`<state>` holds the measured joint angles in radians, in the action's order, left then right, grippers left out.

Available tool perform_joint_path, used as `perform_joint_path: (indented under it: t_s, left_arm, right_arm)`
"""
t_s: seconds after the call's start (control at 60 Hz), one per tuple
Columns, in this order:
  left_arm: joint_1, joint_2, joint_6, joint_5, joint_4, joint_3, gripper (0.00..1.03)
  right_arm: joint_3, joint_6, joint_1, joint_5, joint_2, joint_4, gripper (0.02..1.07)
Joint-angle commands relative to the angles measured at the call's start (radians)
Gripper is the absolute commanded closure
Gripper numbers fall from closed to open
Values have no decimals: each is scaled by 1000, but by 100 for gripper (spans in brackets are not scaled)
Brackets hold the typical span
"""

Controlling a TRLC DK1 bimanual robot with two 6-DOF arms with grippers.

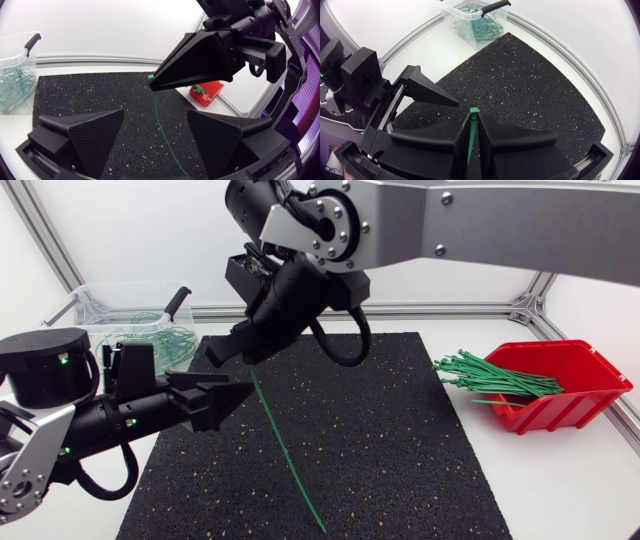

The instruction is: Take a green cable tie from the red box, thread the tail through the head to close it, then place it in the transparent bin on the left.

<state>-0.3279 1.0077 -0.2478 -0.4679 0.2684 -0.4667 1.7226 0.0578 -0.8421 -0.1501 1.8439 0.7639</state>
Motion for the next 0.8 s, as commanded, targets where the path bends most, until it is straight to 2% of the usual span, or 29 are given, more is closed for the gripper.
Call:
perform_joint_path:
  t_s: [0.0, 0.2, 0.35, 0.667, 0.783]
  left_arm:
    - [-7, 23, -42, -5, 29, -39, 20]
    - [-33, 63, -51, 37, 38, -58, 28]
    - [-42, 65, -59, 64, 40, -61, 39]
    - [-59, 54, -68, 84, 32, -59, 45]
    - [-62, 54, -73, 95, 34, -64, 54]
  right_arm:
    - [29, 31, 1, 1, 25, 18, 101]
    - [28, 40, 0, 4, 25, 18, 101]
    - [26, 48, -9, 9, 23, 17, 101]
    - [20, 60, -26, 21, 17, 18, 101]
    - [17, 66, -31, 23, 8, 17, 101]
